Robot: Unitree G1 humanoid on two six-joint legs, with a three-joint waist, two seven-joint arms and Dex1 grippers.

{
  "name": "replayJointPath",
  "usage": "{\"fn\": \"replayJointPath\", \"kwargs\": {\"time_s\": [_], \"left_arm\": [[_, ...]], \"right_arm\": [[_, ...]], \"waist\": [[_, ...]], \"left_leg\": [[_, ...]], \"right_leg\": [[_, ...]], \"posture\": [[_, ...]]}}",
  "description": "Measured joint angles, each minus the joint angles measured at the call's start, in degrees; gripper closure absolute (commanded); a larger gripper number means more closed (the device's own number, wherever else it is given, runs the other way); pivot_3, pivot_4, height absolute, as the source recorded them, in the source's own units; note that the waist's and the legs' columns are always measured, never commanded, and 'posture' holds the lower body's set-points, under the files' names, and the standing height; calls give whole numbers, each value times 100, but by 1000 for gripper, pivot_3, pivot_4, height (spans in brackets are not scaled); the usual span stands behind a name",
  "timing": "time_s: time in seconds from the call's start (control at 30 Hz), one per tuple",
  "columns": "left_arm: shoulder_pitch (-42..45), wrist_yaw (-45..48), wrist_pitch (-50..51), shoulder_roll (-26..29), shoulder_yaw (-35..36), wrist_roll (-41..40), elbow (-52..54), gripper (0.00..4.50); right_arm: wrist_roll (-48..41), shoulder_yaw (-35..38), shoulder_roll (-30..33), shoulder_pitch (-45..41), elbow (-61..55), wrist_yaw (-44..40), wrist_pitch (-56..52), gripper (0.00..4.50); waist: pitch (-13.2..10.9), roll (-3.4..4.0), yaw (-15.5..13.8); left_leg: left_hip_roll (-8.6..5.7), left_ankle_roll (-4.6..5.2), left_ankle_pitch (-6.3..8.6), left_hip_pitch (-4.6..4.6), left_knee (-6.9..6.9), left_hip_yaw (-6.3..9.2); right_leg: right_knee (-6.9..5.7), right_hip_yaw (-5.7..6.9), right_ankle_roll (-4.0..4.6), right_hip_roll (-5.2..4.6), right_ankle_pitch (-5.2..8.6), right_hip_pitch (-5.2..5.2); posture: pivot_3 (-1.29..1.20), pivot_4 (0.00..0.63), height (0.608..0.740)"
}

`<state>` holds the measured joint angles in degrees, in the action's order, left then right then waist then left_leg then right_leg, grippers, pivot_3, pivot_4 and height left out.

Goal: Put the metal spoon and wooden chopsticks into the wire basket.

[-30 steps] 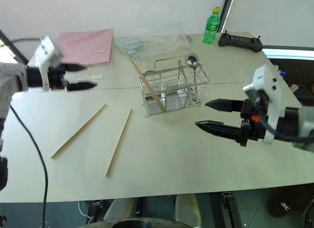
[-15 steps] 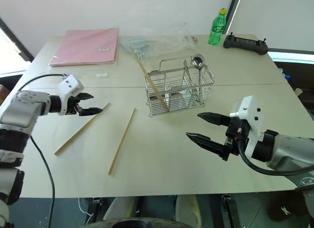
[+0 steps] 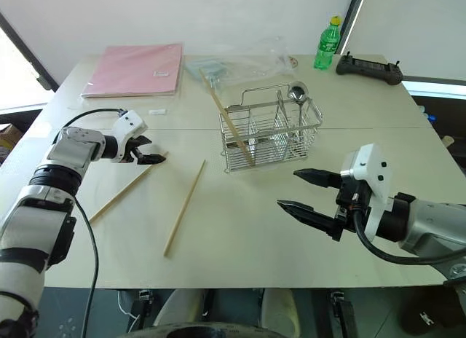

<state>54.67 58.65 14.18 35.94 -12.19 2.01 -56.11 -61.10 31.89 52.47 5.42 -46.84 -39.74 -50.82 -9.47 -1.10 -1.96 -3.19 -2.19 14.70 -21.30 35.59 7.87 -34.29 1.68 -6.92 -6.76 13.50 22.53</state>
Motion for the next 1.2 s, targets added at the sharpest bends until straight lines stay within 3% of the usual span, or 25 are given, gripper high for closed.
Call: {"fn": "replayJointPath", "kwargs": {"time_s": [0.03, 0.23, 0.27, 0.83, 1.0, 1.1, 1.2], "left_arm": [[20, 50, 5, -36, 12, -2, -47, 1174], [120, 182, 122, -109, 80, -1, -241, 4266], [130, 199, 139, -107, 94, 3, -259, 4445], [159, 74, 167, -176, 345, 21, -352, 4445], [539, -553, 304, -362, 1508, -804, -322, 4445], [1178, -925, 321, -592, 2639, -1887, 510, 4445], [1881, -1263, 640, -685, 3217, -2650, 1417, 4445]], "right_arm": [[-9, 0, 0, -1, 0, 34, 7, 937], [-108, 4, 40, 95, -10, 108, 46, 937], [-112, 5, 52, 126, -12, 103, 46, 937], [-118, 13, 84, 296, -14, 105, 124, 937], [-122, 12, 84, 315, -20, 120, 125, 937], [-133, 12, 85, 325, -19, 121, 125, 937], [-156, 11, 85, 324, -18, 139, 125, 937]], "waist": [[1, 1, -21], [11, 9, -27], [12, 11, -26], [15, 13, -25], [-20, -47, -41], [-26, -56, -31], [-19, -45, 2]], "left_leg": [[0, 0, 0, -2, 4, 0], [-2, 0, 0, -2, 9, 0], [-2, 0, 0, -2, 8, 0], [-1, 1, 1, -3, 9, 0], [1, 0, 0, -30, 23, 22], [-4, -2, 0, -68, 38, 24], [-17, 3, 4, -59, 41, 4]], "right_leg": [[1, 0, 0, 0, 0, 0], [0, 0, 0, -2, -2, -3], [0, 0, -1, -2, -2, -3], [-1, 0, -2, -1, -3, -1], [-6, 15, -13, 5, -14, 14], [12, 14, -12, 0, -41, 30], [16, -2, -27, -9, -49, 24]], "posture": [[0, 150, 722], [0, 150, 722], [0, 150, 722], [0, 150, 722], [0, 150, 722], [0, 150, 722], [0, 150, 722]]}}
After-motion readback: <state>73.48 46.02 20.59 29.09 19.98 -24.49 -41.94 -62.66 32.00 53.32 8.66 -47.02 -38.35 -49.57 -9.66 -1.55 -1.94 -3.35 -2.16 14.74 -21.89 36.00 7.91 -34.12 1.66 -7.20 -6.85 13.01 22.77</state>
